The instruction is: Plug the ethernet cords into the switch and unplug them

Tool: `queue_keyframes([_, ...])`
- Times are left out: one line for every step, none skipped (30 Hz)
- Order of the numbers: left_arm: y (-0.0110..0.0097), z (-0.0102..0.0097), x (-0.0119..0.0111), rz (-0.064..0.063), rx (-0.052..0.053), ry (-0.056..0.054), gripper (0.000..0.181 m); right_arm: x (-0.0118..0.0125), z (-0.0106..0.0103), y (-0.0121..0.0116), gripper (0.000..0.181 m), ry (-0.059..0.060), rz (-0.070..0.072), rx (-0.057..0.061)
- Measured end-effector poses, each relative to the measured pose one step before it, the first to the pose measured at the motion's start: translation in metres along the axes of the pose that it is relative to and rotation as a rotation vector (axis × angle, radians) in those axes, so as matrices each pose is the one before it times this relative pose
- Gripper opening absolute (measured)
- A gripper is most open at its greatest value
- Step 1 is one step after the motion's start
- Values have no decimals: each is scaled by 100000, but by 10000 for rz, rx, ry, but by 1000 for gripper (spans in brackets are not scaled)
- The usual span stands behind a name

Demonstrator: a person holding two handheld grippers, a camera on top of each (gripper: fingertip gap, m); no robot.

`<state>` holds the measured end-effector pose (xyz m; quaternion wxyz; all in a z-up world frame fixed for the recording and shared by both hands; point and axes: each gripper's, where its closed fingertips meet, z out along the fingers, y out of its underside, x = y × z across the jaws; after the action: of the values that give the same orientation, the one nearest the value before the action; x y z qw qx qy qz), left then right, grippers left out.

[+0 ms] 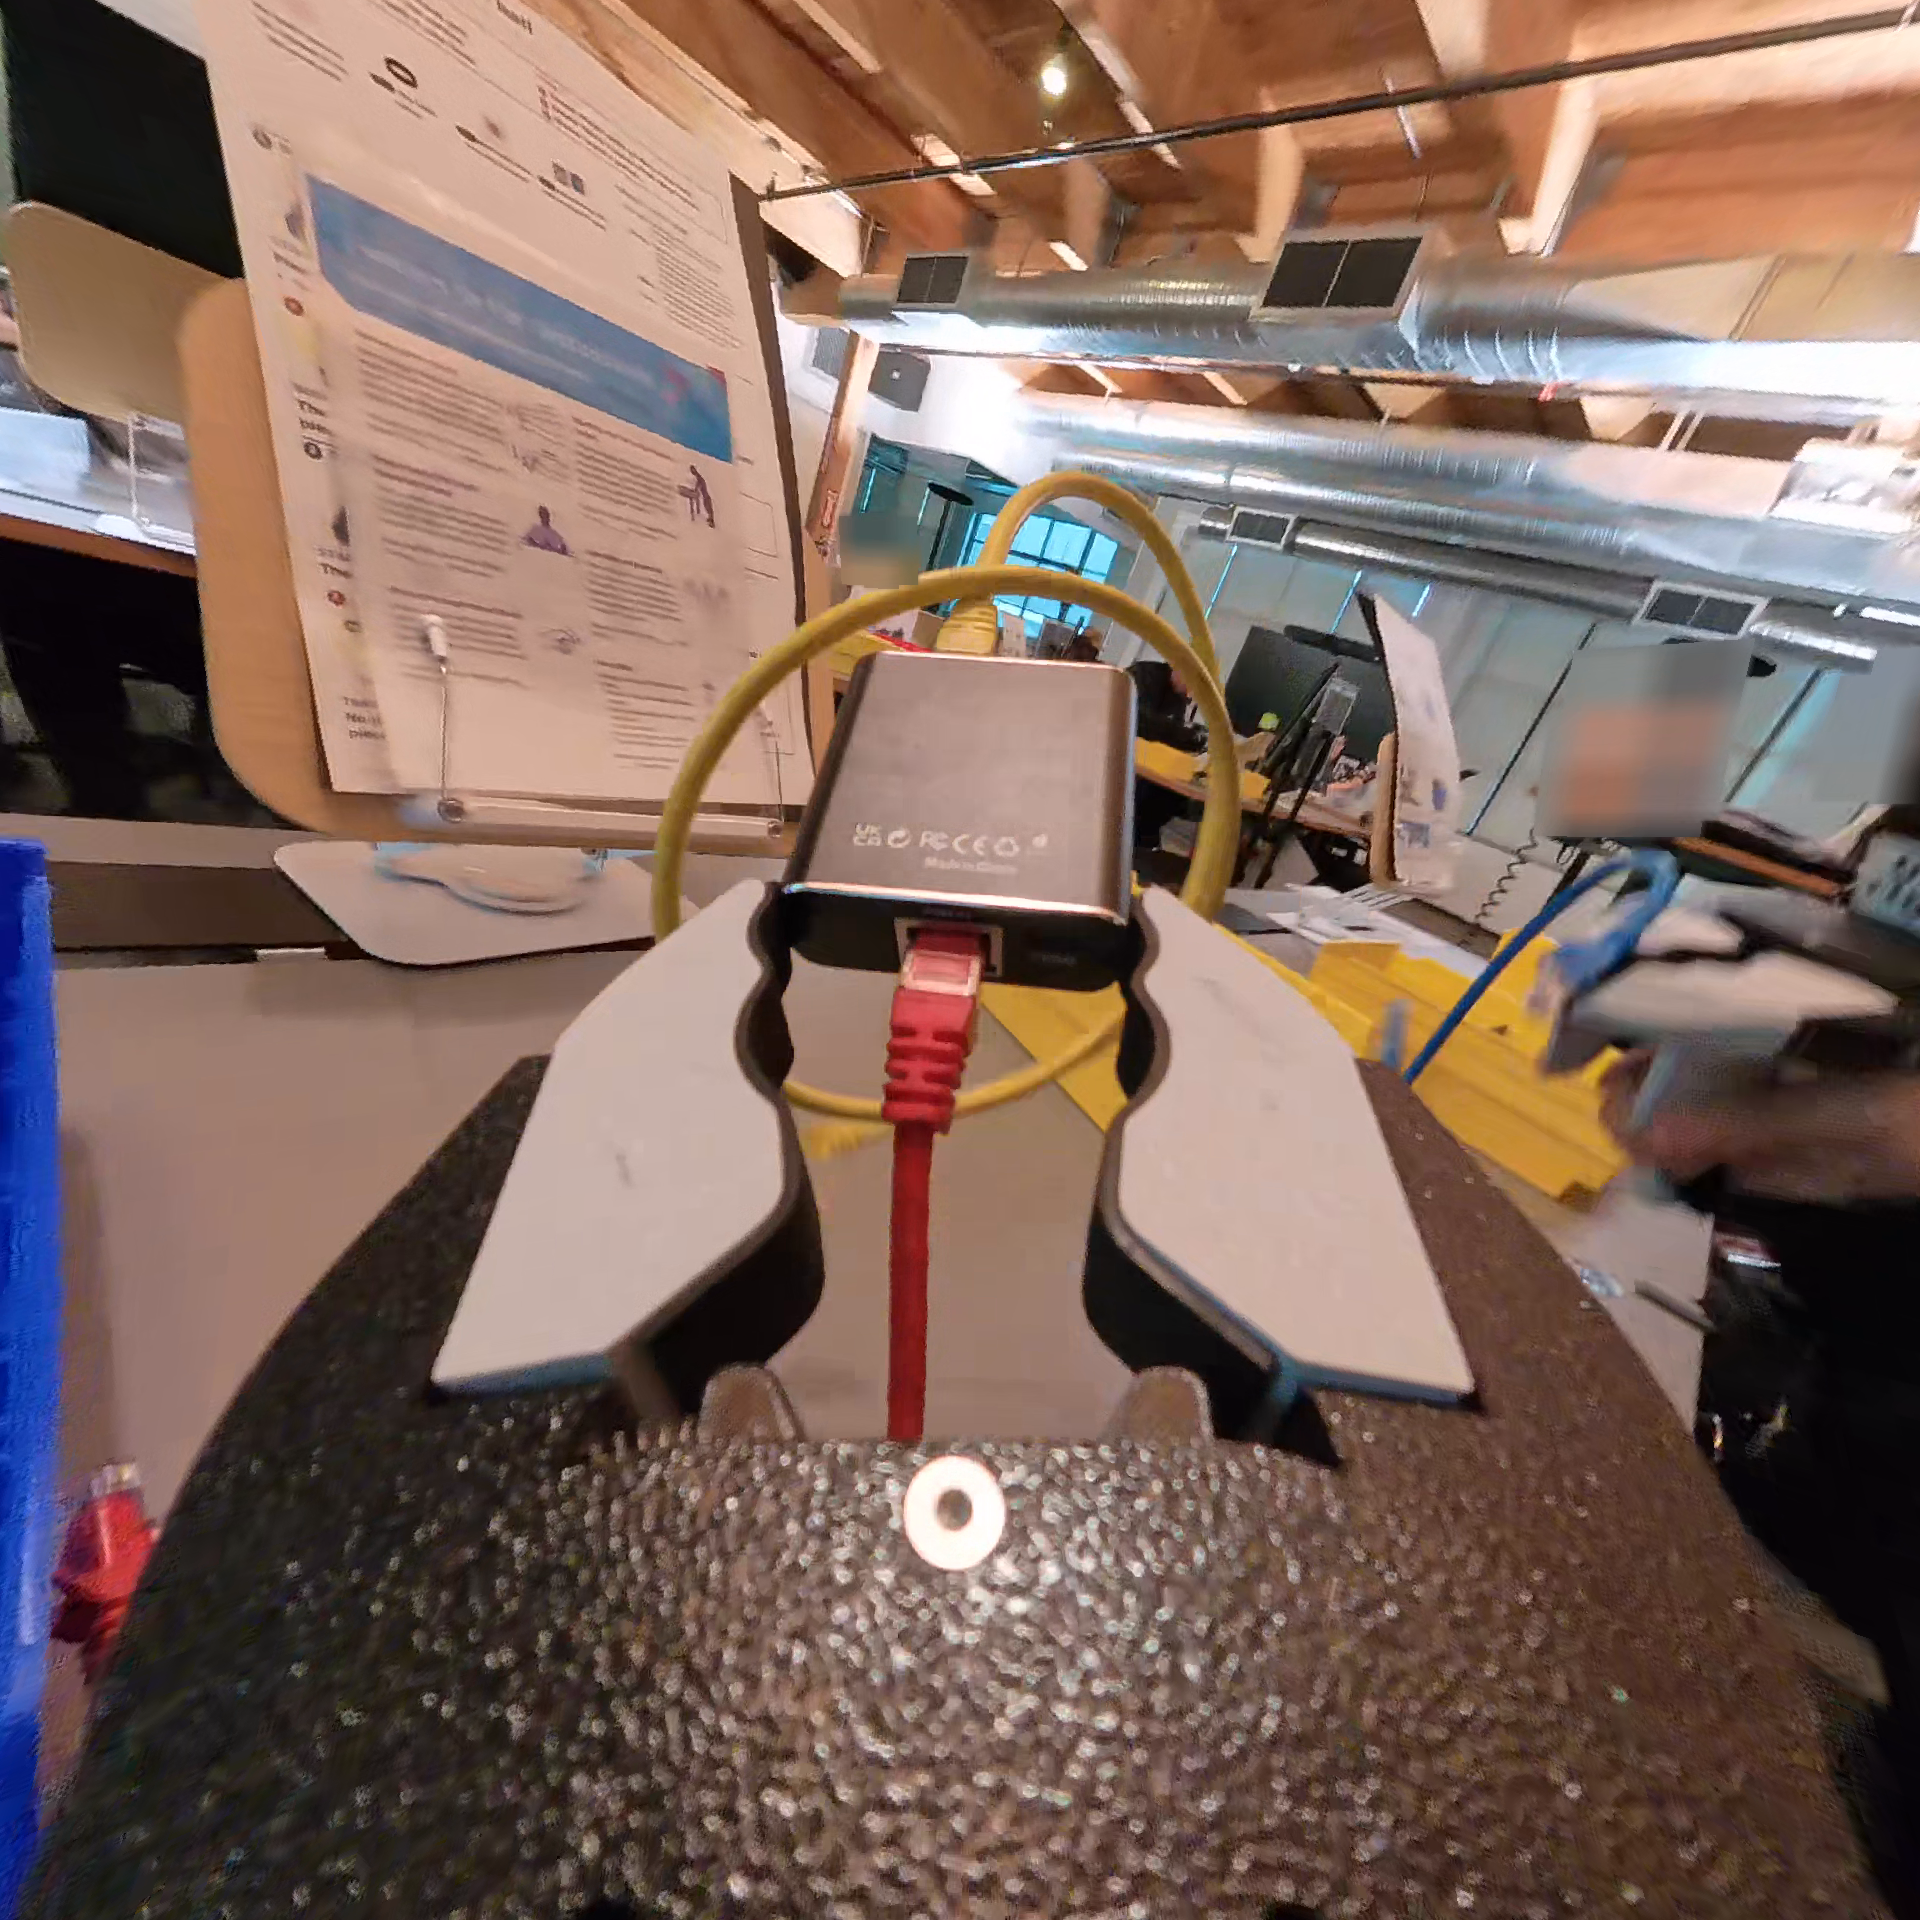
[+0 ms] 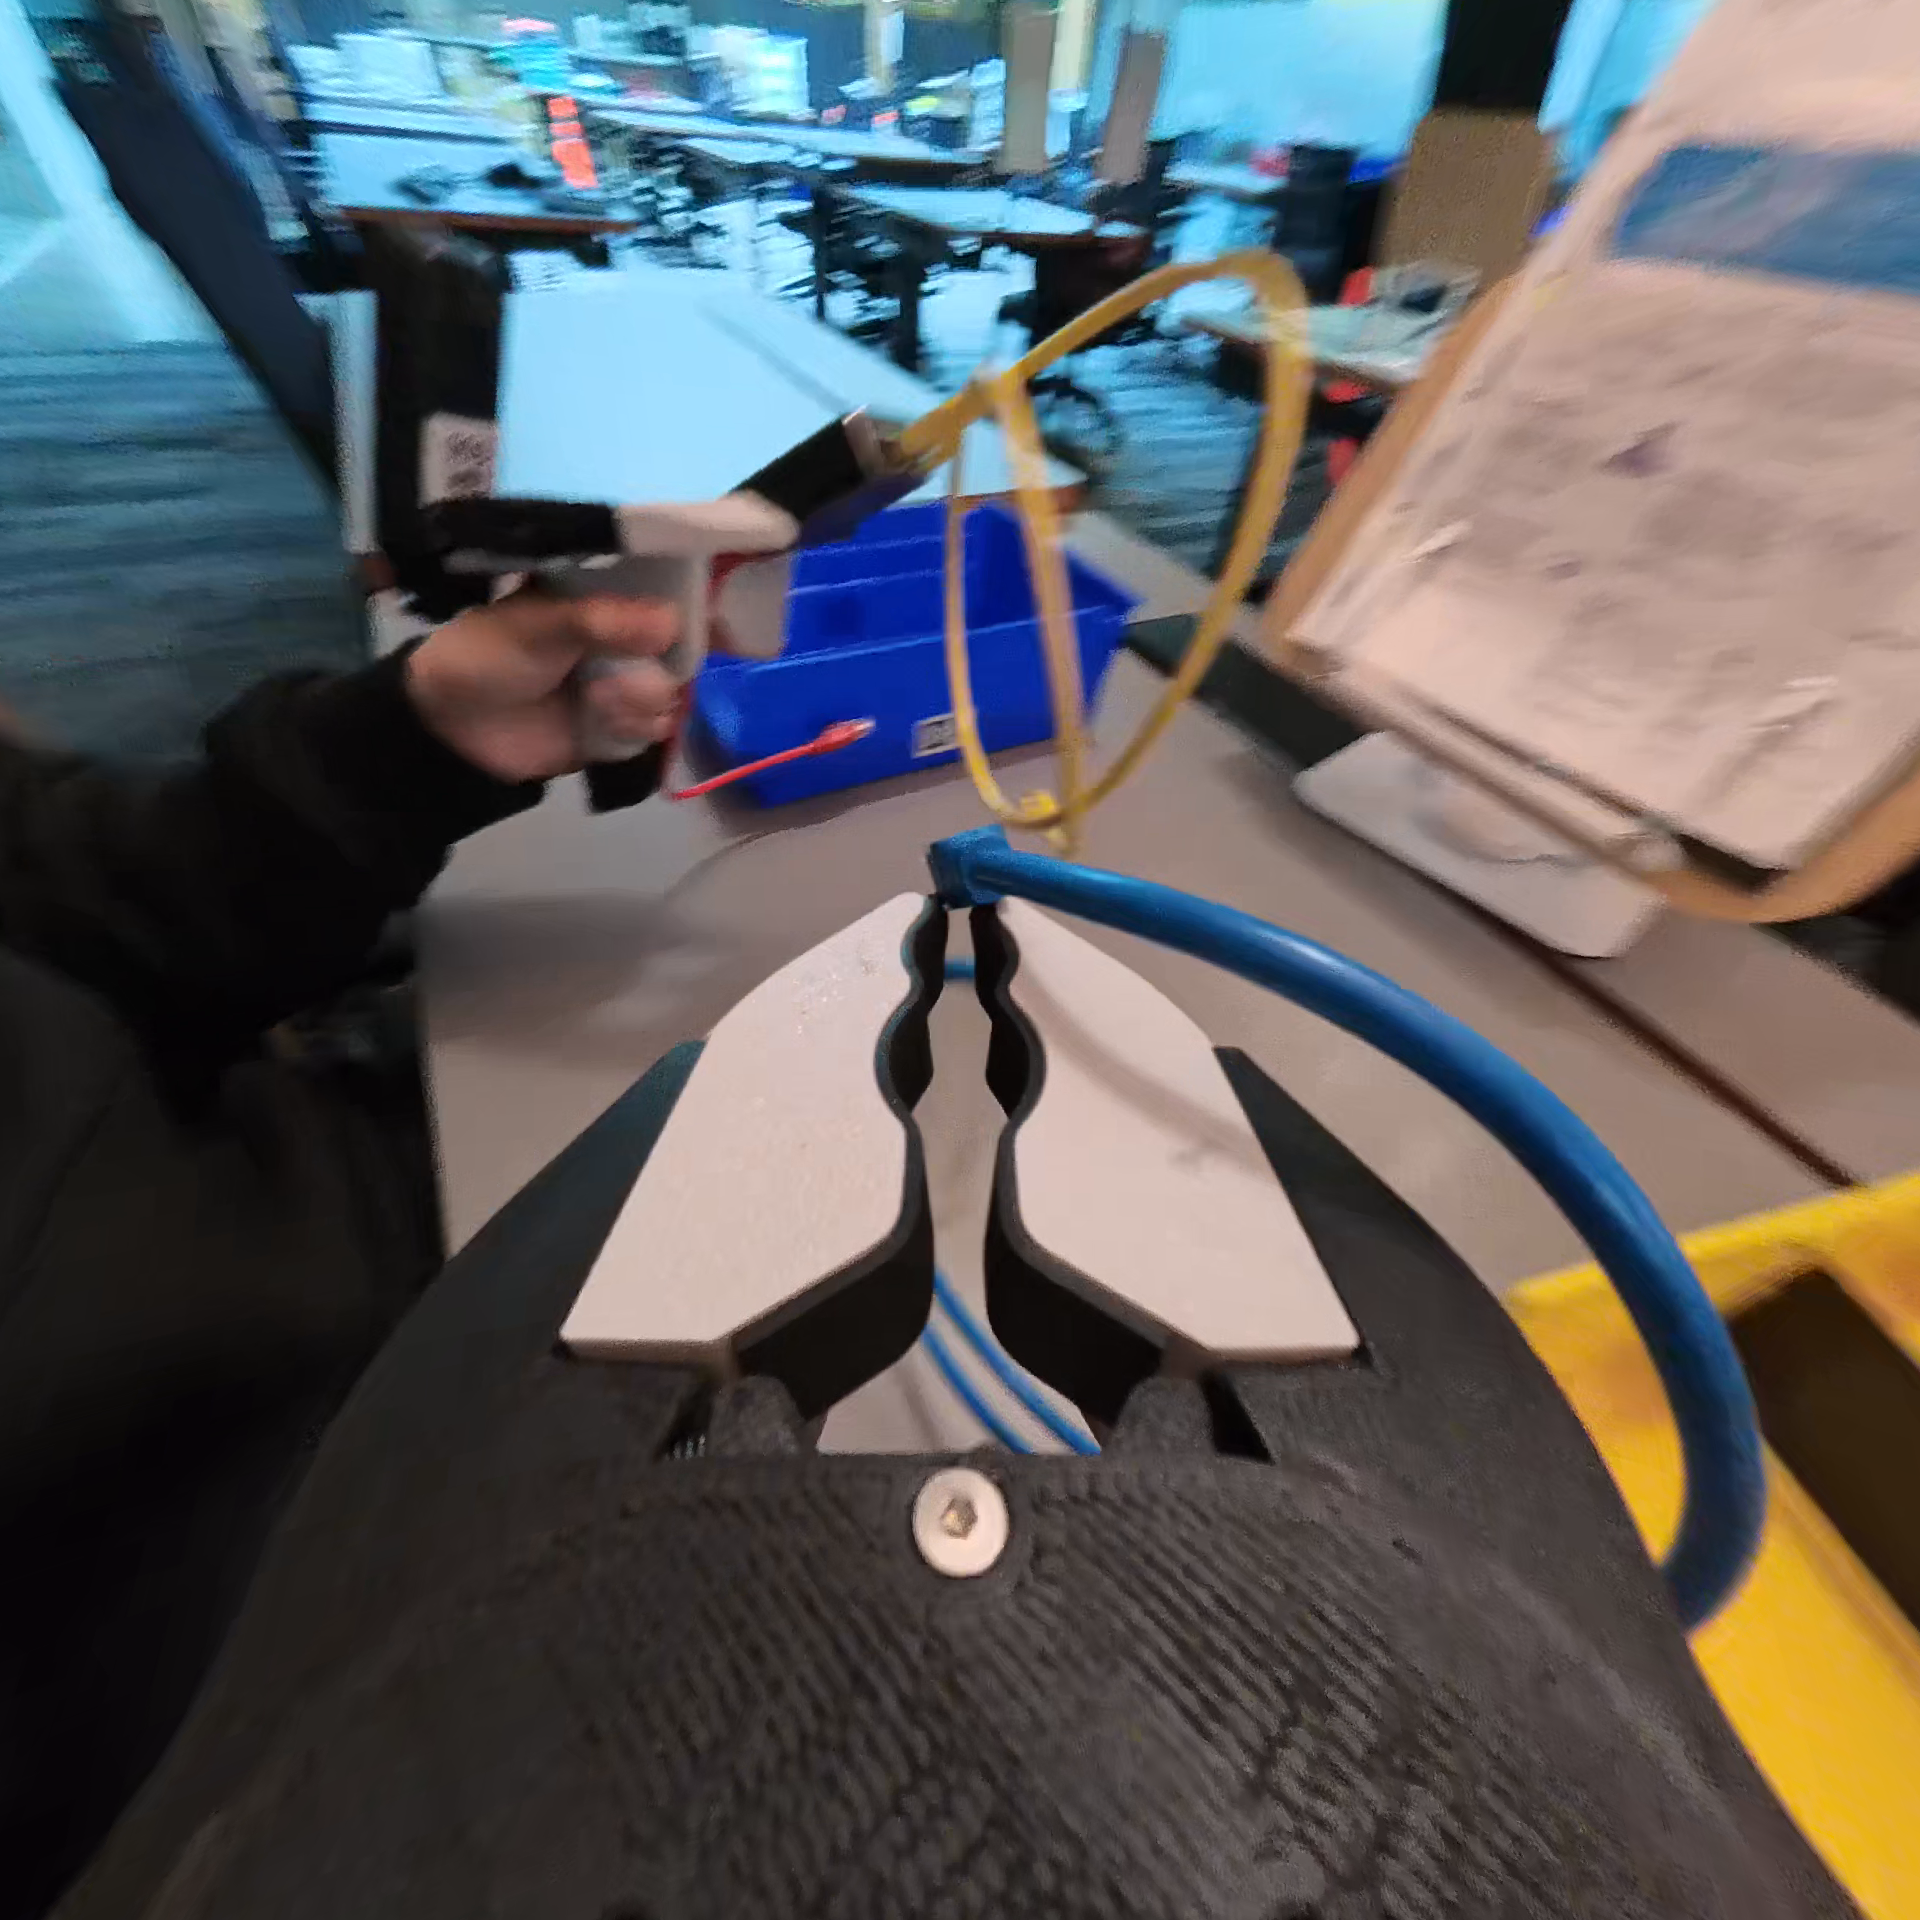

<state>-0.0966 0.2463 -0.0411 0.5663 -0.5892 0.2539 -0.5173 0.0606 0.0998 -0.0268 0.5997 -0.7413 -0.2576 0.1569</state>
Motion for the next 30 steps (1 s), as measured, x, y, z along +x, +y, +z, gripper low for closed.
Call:
queue_keyframes([229,113,36,137,-78,8,60,1597,-1052,-1038,5,615,-159,72])
queue_keyframes([273,128,-31,104,-54,-21,60,1407,-806,-750,3,394,-282,-124])
queue_keyframes([318,148,-64,86,-71,-3,60,1583,-612,-559,3,430,-346,-176])
queue_keyframes([367,188,-86,17,-114,10,60,1873,-423,-460,3,547,-213,-111])
queue_keyframes([368,184,-89,-56,-131,13,60,1615,-169,-151,2,263,-72,-212])
queue_keyframes([332,163,-38,-88,-105,43,60,1320,21,186,2,6,-27,-332])
queue_keyframes([308,134,5,-79,-87,63,60,1622,121,344,2,203,36,-302])
queue_keyframes([273,124,10,-17,-71,48,60,1687,232,504,2,286,79,-269])
queue_keyframes([235,101,-11,27,-69,6,60,1249,415,829,1,-1,193,-408])
queue_keyframes([167,82,-6,27,-55,-9,60,1243,542,928,1,9,221,-389])
queue_keyframes([86,69,47,14,-29,26,60,1403,649,834,1,181,176,-233])
queue_keyframes([47,59,63,16,-4,47,60,1238,784,984,0,107,165,-252])
queue_keyframes([81,44,37,42,-11,32,60,875,920,1268,0,-113,366,-391])
queue_keyframes([127,36,-45,52,-40,-19,60,665,1002,1055,0,-176,571,-239])
queue_keyframes([146,53,-87,39,-57,-42,60,382,1008,780,0,-280,534,-20])
queue_keyframes([124,49,-61,15,-47,-18,60,101,1020,931,0,-470,487,-138])
queue_keyframes([104,56,-5,-3,-40,13,60,586,999,1027,0,-162,520,-257])
queue_keyframes([110,53,-9,5,-44,14,60,1123,877,846,0,260,429,-164])
queue_keyframes([147,46,-68,27,-40,-24,60,1034,841,908,0,219,303,-223])
queue_keyframes([156,50,-100,33,-32,-41,60,1031,854,1274,0,149,341,-497])
queue_keyframes([163,65,-126,3,-42,-35,60,1126,838,1515,0,169,474,-686])
queue_keyframes([159,68,-88,-26,-50,-10,60,1179,717,1203,0,261,532,-557])
queue_keyframes([166,64,-67,-18,-45,-1,60,958,482,694,0,302,443,-284])
queue_keyframes([179,39,-57,37,-51,-6,60,178,176,178,0,9,199,41])
queue_keyframes([203,24,-78,79,-71,-25,60,-547,-108,-268,2,-245,47,340])
queue_keyframes([168,22,-92,91,-72,-46,60,-843,-279,-513,12,-258,18,487])
queue_keyframes([123,42,-82,84,-57,-33,60,-1067,-346,-516,21,-249,-53,487])
queue_keyframes([79,46,-27,42,-35,3,60,-1371,-389,-442,31,-308,-123,437])
queue_keyframes([83,51,36,25,-22,39,60,-1509,-412,-326,40,-286,-138,391])
queue_keyframes([109,41,47,68,-25,36,60,-1571,-453,-285,53,-216,-105,406])
